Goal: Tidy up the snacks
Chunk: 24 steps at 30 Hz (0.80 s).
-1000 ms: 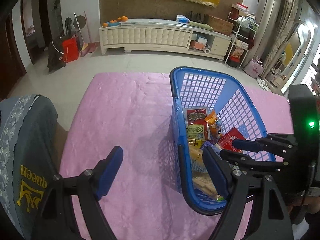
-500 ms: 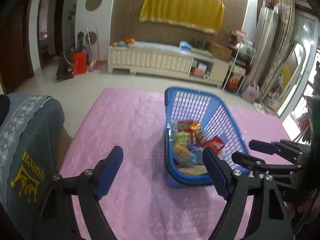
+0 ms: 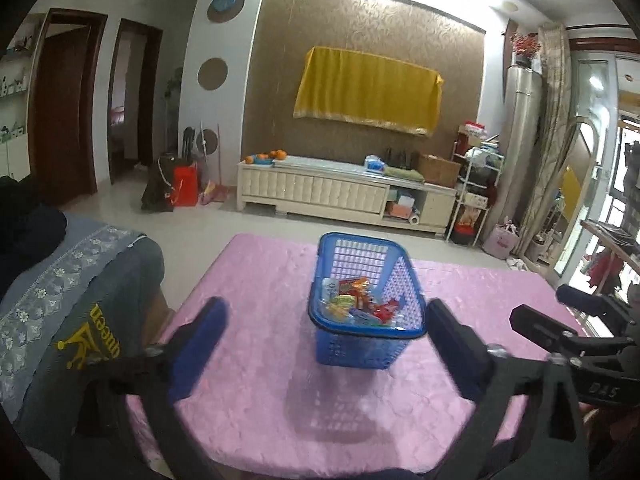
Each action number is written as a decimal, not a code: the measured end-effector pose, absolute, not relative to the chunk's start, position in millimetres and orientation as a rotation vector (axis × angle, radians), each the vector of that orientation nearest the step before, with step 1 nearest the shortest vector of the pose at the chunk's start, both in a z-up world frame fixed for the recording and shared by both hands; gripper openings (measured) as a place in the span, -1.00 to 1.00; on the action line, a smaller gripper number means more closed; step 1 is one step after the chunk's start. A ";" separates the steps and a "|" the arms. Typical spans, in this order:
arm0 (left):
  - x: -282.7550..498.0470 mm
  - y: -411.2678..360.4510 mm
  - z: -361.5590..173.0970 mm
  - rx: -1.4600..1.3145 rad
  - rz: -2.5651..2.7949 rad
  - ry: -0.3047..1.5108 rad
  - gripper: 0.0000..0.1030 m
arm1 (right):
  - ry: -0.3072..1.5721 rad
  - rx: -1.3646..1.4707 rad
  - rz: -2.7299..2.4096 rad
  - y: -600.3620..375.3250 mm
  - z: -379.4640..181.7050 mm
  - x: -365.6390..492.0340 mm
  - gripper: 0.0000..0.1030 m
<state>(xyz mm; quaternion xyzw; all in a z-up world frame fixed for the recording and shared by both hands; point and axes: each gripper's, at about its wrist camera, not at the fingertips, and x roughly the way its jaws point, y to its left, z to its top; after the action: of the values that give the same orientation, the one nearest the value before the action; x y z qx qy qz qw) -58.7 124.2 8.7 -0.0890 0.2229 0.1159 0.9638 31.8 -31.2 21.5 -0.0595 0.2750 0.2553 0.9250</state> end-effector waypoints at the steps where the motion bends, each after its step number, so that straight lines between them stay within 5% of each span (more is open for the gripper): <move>1: -65.5 118.3 12.5 -0.171 0.226 0.444 1.00 | 0.540 -0.128 0.518 -35.1 26.4 22.3 1.00; 24: -119.6 60.7 37.9 -0.048 0.122 0.432 1.00 | 0.452 -0.059 0.432 -100.9 41.8 -45.6 1.00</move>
<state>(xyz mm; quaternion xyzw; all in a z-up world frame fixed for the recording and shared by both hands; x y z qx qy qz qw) -119.6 60.7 37.9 -0.0239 0.2144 0.0602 0.9746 -45.6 -100.9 41.8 -0.0288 0.2222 0.2123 0.9512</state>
